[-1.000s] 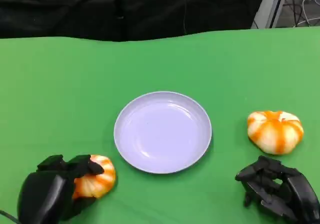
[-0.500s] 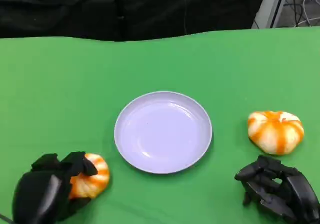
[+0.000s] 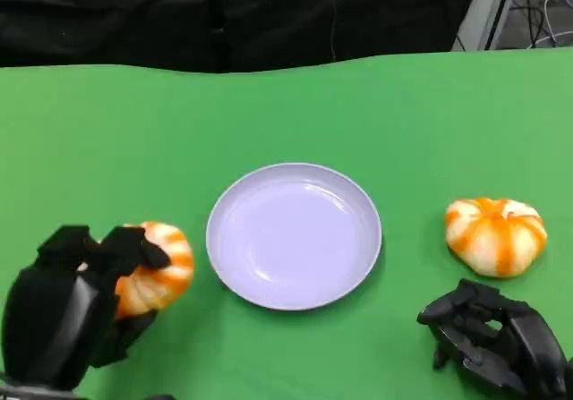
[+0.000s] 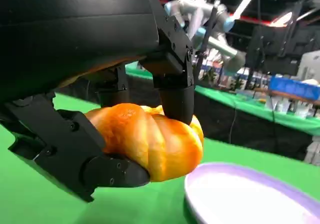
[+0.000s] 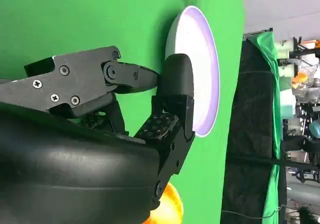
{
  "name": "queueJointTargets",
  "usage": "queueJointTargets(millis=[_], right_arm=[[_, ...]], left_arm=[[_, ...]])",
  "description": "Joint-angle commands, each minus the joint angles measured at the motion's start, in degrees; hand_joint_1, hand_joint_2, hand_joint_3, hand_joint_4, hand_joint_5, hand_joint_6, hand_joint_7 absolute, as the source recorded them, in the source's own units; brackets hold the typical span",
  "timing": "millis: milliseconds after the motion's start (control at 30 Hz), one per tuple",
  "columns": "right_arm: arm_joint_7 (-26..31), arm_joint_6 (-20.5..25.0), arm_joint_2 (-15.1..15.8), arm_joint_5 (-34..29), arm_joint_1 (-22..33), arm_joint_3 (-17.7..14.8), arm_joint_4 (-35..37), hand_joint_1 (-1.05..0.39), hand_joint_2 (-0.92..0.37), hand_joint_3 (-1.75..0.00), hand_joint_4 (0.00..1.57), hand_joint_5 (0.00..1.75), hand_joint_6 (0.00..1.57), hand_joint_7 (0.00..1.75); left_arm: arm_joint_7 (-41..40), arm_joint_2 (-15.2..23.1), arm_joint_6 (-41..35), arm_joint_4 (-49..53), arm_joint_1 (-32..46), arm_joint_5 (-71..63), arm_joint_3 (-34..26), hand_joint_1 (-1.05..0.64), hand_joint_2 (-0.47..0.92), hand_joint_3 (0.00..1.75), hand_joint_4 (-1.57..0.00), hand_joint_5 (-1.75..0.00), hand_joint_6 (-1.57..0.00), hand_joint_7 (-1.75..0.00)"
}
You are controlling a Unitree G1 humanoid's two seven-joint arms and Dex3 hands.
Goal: Grasp the bread from the table and place it into the plate.
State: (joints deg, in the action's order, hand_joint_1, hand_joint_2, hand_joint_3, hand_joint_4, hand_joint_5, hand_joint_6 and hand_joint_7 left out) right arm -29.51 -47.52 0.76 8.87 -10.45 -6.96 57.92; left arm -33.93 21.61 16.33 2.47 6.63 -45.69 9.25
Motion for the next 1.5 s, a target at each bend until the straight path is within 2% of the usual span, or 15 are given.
queueJointTargets(millis=[33,333,567,800,1033,1167,1467,1500], right_arm=[[0.42,-0.21,0.48,-0.12,0.04,-0.05,0.12,-0.27,-0.92,-0.42,0.69,1.69,0.83,0.99],[1.29,-0.52,0.54,-0.57,-0.22,0.4,0.69,-0.28,-0.92,-0.41,0.69,1.7,0.83,0.99],[1.48,-0.49,0.37,-0.66,-0.4,0.36,0.98,-0.26,-0.92,-0.42,0.7,1.7,0.83,0.99],[2.31,-0.84,0.29,-1.38,-0.21,0.55,0.91,-0.27,-0.92,-0.42,0.7,1.69,0.83,0.99],[2.46,-0.92,0.22,-1.32,-0.1,0.69,0.85,-0.27,-0.92,-0.43,0.71,1.7,0.83,0.99],[2.61,-1.34,-0.05,-1.43,0.32,0.88,0.44,-0.26,-0.92,-0.43,0.7,1.69,0.83,0.99],[2.54,-1.27,-0.2,-1.12,0.48,0.95,0.33,-0.27,-0.92,-0.43,0.68,1.67,0.83,0.98],[3.0,-1.38,-0.15,-1.56,0.53,1.13,0.26,-0.27,-0.92,-0.43,0.68,1.67,0.83,0.98]], left_arm=[[1.53,0.67,-0.03,-3.52,-0.2,0.21,-1.25,-0.07,0.41,1.08,-0.84,-1.75,-0.85,-1.39],[2.48,-1.69,1.36,-1.03,-4.72,1.35,0.04,-0.05,0.4,1.13,-0.83,-1.75,-0.85,-1.39],[2.53,-3.71,2.81,6.23,-10.22,1.91,2.37,-0.07,0.44,1.03,-0.8,-1.75,-0.87,-1.31],[2.28,-5.13,5.59,13.1,-14.96,2.58,4.52,-0.09,0.51,0.91,-0.78,-1.75,-0.83,-1.35],[1.84,-6.11,6.79,16.9,-17.66,3.07,5.78,-0.09,0.56,0.84,-0.78,-1.75,-0.85,-1.3],[3.34,-8.9,6.25,20.53,-22.08,3.55,7.76,-0.09,0.57,0.85,-0.77,-1.75,-0.81,-1.37],[2.91,-10.26,6.81,24.69,-25.13,3.8,9.41,-0.09,0.59,0.86,-0.77,-1.75,-0.76,-1.45],[3.11,-10.64,6.69,25.29,-25.62,3.6,9.91,-0.09,0.59,0.82,-0.76,-1.75,-0.76,-1.45]])
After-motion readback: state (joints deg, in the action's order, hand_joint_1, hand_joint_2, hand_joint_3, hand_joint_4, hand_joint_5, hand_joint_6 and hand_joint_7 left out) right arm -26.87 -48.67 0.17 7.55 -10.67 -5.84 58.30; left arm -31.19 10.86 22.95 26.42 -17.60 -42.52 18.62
